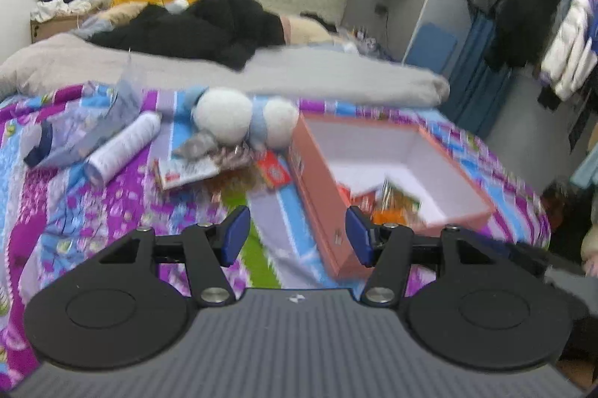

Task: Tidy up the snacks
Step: 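Withdraw both tools from the box toward the remaining snacks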

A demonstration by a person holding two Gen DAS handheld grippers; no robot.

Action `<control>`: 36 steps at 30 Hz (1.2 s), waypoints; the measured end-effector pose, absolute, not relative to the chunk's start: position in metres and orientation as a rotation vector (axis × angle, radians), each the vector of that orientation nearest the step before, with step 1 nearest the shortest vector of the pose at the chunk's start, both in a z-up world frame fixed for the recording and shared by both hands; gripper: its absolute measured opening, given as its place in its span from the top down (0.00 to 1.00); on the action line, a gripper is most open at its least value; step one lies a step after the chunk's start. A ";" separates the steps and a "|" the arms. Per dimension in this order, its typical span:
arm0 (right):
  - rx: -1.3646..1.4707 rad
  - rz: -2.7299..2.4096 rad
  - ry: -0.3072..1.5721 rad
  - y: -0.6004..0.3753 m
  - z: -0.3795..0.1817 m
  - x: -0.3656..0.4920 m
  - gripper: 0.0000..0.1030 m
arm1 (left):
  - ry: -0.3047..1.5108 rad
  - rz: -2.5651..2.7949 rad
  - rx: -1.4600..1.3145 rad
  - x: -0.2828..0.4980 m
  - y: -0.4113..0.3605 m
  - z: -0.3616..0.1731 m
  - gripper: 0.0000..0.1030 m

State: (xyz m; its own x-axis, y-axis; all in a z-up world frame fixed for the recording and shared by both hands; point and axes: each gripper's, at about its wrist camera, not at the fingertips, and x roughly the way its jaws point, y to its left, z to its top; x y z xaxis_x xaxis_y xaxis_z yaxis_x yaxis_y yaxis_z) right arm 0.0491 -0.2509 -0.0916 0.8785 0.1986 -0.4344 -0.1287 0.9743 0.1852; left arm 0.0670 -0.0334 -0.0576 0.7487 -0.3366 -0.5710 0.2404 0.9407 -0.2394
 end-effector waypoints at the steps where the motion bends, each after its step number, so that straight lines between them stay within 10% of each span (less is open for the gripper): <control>1: 0.151 0.170 0.471 -0.249 -0.094 0.045 0.27 | 0.662 -0.318 -0.145 0.063 -0.033 -0.061 0.40; 36: 0.221 0.161 0.524 -0.186 -0.163 0.068 0.28 | 0.792 -0.164 -0.070 0.139 0.031 -0.141 0.40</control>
State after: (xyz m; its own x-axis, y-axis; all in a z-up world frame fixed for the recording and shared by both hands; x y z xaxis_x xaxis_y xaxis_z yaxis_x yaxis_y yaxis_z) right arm 0.0684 -0.1857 -0.1631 0.8539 0.2083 -0.4769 -0.0956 0.9636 0.2498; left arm 0.1394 0.0308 -0.1411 0.6906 -0.1730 -0.7023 0.1202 0.9849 -0.1244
